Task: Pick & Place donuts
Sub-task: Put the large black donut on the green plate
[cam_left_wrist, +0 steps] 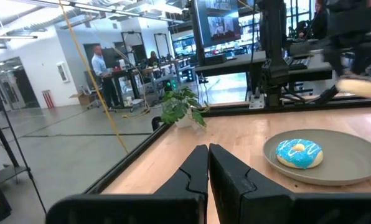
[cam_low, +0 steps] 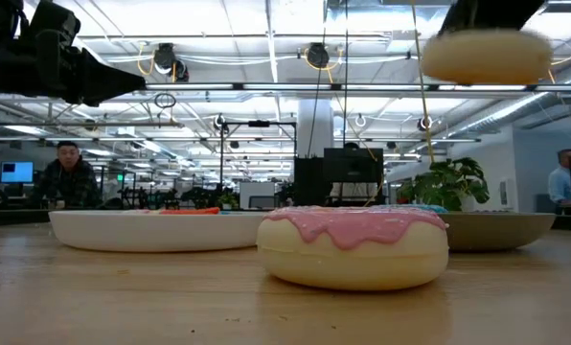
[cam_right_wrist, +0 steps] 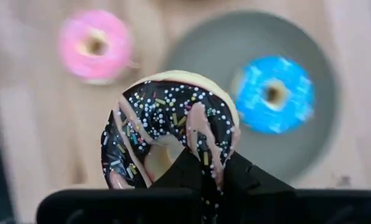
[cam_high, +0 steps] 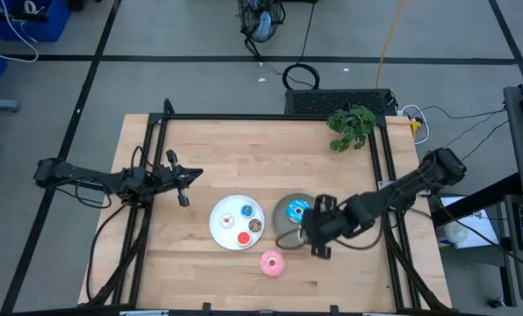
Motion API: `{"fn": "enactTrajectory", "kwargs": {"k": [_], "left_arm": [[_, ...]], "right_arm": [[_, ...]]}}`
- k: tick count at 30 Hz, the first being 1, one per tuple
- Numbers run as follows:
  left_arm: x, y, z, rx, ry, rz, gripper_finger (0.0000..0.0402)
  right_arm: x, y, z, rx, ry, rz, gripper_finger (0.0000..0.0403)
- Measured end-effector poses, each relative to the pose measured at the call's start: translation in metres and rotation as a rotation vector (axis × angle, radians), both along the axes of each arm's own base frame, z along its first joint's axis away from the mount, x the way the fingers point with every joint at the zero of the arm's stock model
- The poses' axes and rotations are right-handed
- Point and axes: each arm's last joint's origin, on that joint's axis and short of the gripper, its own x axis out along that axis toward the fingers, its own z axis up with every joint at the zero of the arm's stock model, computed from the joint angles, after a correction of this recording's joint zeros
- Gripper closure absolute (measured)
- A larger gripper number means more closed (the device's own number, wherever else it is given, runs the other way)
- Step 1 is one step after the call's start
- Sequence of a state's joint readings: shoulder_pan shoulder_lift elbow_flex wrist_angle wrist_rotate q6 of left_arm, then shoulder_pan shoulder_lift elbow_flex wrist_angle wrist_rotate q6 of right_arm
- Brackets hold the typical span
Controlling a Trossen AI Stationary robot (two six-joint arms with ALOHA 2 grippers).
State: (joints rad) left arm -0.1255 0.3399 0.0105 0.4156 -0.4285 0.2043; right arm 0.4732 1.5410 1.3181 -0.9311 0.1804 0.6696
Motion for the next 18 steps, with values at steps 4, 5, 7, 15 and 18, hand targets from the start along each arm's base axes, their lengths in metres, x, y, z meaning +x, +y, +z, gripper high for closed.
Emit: {"fn": "enactTrajectory", "kwargs": {"k": [4,5,7,15,18], "left_arm": [[0.0,0.0,0.0,0.0,0.0,0.0,0.038],[0.0,0.0,0.0,0.0,0.0,0.0,0.038],[0.0,0.0,0.0,0.0,0.001,0.0,0.038],[0.0,0.0,-0.001,0.001,0.009,0.0,0.038],[0.0,0.0,-0.001,0.001,0.009,0.0,0.038]], "right_arm": [[-0.001,-0.017,-0.01,-0.041,0.093,-0.037,0.0391],[0.0,-0.019,-0.015,-0.033,0.108,-0.03,0.0392],[0.0,-0.023,-0.028,-0.016,0.13,-0.011,0.0392],[-0.006,-0.04,-0.067,0.092,0.195,-0.039,0.0391],[-0.007,-0.049,-0.076,0.091,0.207,-0.069,0.0391]]}}
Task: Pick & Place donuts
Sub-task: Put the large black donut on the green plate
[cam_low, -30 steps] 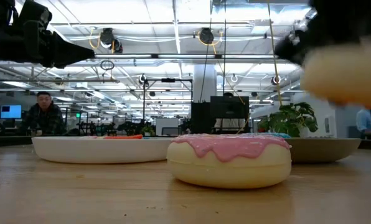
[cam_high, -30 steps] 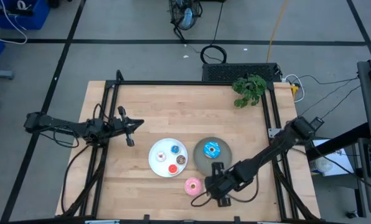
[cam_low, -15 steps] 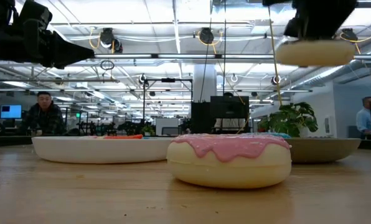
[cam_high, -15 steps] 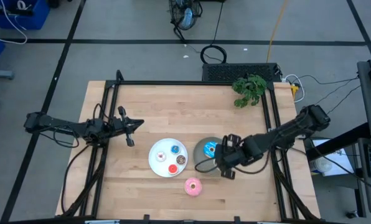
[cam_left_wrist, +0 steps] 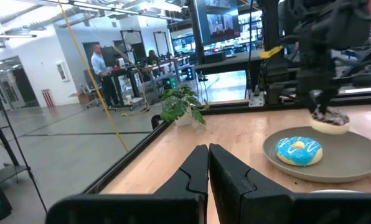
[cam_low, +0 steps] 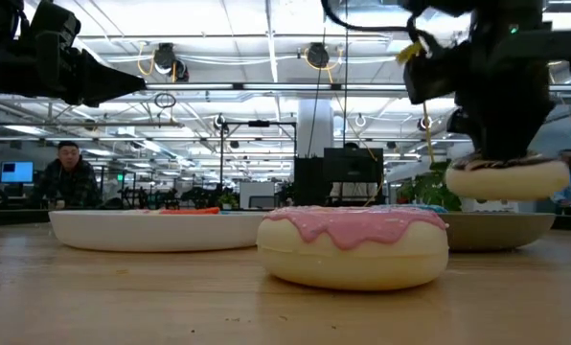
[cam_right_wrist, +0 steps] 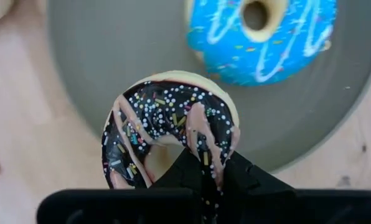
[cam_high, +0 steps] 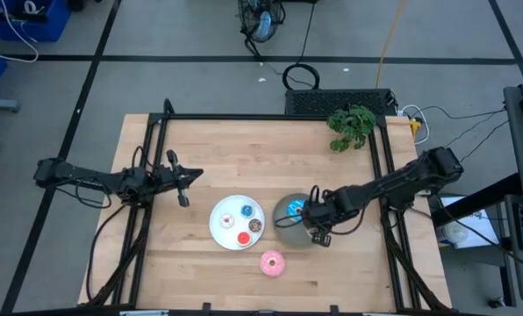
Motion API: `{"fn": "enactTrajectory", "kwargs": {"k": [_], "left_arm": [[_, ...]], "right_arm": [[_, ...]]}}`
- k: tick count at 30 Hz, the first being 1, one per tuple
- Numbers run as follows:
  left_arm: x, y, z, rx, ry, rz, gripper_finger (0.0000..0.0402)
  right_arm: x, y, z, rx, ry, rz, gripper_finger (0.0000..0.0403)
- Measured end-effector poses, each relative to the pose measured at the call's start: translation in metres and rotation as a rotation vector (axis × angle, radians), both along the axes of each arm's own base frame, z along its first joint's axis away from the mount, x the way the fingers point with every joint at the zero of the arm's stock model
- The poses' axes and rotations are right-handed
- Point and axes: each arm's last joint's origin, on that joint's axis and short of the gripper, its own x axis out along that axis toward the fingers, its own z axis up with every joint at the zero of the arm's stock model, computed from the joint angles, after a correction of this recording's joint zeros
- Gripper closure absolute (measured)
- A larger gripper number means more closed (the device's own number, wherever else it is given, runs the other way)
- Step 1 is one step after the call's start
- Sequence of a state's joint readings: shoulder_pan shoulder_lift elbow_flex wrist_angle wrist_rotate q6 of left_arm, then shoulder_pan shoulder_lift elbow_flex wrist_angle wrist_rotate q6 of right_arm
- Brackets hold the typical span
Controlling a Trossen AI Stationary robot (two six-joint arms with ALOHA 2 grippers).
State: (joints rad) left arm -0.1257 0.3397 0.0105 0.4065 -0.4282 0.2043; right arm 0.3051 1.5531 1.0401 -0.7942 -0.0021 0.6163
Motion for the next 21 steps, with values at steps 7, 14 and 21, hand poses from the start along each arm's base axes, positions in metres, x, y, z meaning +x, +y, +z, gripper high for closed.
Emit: {"fn": "enactTrajectory", "kwargs": {"k": [7,14,21], "left_arm": [[0.0,0.0,0.0,0.0,0.0,0.0,0.038],[0.0,0.0,0.0,-0.008,-0.004,-0.001,0.038],[0.0,0.0,0.0,-0.006,-0.003,-0.001,0.038]], "right_arm": [[-0.005,-0.011,-0.013,-0.007,0.025,-0.018,0.039],[-0.005,-0.011,-0.018,0.049,0.021,-0.021,0.039],[-0.001,-0.011,-0.018,0.057,-0.02,-0.005,0.0384]]}}
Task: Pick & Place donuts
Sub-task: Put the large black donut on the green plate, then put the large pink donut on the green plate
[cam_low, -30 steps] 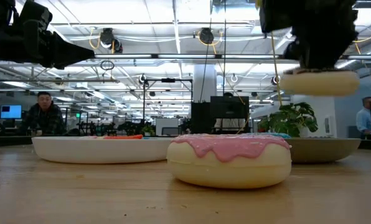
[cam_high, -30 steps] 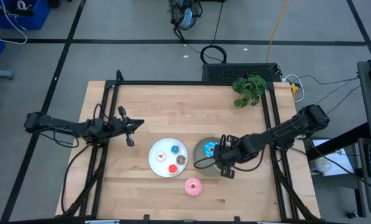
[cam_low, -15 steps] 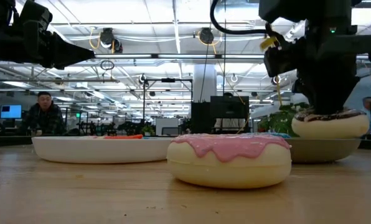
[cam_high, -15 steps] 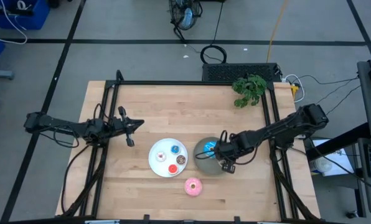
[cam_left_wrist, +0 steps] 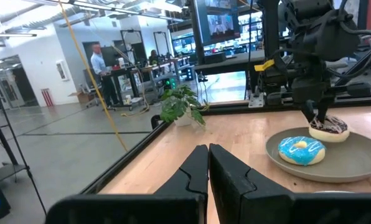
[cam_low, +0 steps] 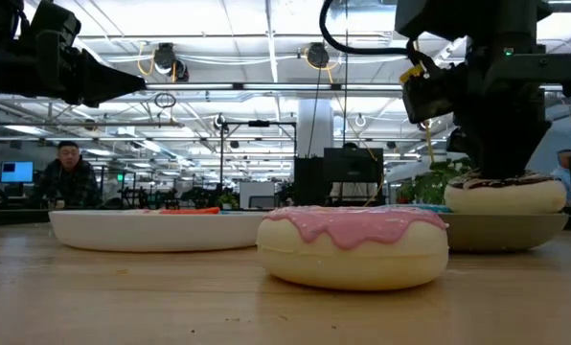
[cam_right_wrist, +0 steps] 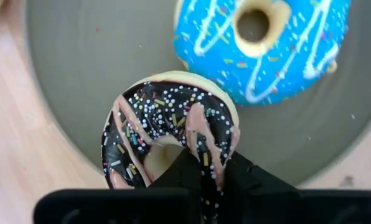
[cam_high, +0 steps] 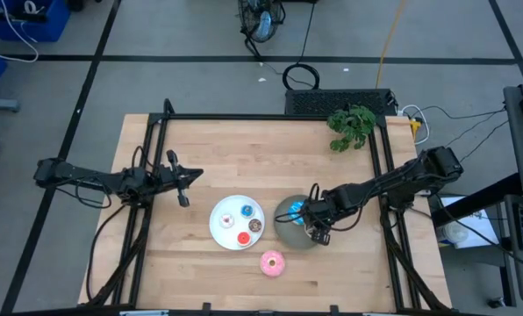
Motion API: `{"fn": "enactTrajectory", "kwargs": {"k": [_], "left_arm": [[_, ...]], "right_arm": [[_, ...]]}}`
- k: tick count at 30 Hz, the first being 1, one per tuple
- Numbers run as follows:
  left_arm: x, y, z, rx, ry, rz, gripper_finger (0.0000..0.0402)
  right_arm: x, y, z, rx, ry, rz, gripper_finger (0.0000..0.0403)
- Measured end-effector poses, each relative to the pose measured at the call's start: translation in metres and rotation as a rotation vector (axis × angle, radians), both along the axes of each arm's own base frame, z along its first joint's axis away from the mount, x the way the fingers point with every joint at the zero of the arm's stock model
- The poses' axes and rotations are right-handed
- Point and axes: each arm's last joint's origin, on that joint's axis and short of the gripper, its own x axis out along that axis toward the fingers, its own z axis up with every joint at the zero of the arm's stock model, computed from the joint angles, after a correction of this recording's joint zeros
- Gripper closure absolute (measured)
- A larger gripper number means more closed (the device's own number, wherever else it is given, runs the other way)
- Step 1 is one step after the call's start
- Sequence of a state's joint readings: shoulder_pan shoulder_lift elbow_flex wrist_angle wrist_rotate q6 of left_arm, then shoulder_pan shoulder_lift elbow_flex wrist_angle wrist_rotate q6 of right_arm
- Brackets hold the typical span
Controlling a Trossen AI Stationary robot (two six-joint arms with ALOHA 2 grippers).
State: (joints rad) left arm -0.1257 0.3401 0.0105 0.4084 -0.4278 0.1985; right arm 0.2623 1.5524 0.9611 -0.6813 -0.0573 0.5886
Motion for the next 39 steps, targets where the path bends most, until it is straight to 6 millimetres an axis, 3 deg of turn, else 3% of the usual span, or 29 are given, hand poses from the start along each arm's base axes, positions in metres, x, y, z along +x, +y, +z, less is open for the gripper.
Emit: {"fn": "enactTrajectory", "kwargs": {"k": [4,14,21,29,39], "left_arm": [[0.0,0.0,0.0,-0.001,0.0,0.0,0.038],[0.0,0.0,0.0,-0.001,0.0,0.0,0.038],[0.0,0.0,0.0,-0.001,0.0,0.0,0.038],[0.0,0.0,0.0,-0.001,0.0,0.0,0.038],[0.0,0.0,0.0,-0.001,0.0,0.0,0.038]], "right_arm": [[0.002,0.001,0.001,0.025,-0.019,0.036,0.0356],[0.002,0.002,0.001,0.044,-0.018,0.034,0.0224],[0.002,0.001,0.001,0.021,-0.024,0.028,0.0161],[0.007,0.002,0.008,0.027,-0.042,0.026,0.0138],[0.022,0.004,0.056,-0.016,-0.071,0.034,0.0138]]}}
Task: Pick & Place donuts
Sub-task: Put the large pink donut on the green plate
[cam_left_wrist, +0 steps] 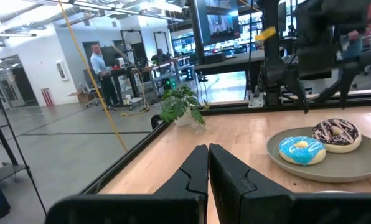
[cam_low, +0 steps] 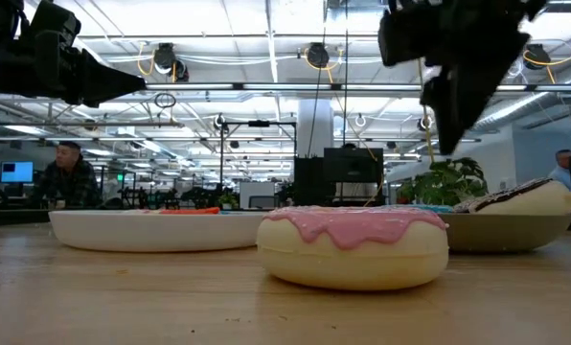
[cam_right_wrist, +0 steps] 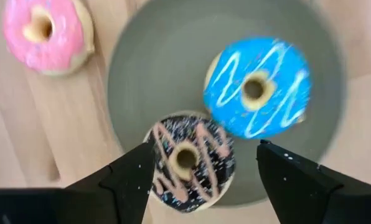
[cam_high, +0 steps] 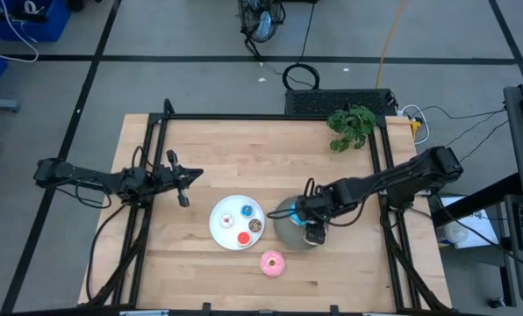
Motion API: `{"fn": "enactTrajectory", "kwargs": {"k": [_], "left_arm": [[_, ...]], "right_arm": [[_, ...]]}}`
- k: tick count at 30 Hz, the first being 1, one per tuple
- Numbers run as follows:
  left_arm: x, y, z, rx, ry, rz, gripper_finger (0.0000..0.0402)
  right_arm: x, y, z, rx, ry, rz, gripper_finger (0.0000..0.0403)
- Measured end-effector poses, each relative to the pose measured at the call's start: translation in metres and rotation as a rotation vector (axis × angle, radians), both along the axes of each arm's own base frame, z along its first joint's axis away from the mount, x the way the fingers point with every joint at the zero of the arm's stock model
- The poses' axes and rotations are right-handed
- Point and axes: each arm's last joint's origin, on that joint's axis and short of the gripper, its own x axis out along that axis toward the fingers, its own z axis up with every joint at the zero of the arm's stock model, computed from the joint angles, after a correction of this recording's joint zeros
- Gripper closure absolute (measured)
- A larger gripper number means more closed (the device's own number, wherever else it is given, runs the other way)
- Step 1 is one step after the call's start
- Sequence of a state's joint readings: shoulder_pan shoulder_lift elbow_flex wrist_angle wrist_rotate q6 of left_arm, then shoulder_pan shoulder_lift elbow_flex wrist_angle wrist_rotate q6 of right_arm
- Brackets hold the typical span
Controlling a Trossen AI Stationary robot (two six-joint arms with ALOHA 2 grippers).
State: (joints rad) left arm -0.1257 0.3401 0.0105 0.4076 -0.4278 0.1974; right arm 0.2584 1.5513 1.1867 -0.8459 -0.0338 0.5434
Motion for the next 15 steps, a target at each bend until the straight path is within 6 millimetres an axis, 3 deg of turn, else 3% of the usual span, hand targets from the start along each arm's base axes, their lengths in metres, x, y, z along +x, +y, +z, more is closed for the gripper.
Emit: {"fn": "enactTrajectory", "kwargs": {"k": [9,15], "left_arm": [[0.0,0.0,-0.001,0.004,0.012,0.0,0.038],[0.0,0.0,-0.001,0.005,0.015,0.0,0.038]], "right_arm": [[0.015,0.004,0.048,-0.023,-0.131,-0.03,0.0138],[0.02,0.02,0.086,-0.023,-0.266,0.044,0.0143]]}}
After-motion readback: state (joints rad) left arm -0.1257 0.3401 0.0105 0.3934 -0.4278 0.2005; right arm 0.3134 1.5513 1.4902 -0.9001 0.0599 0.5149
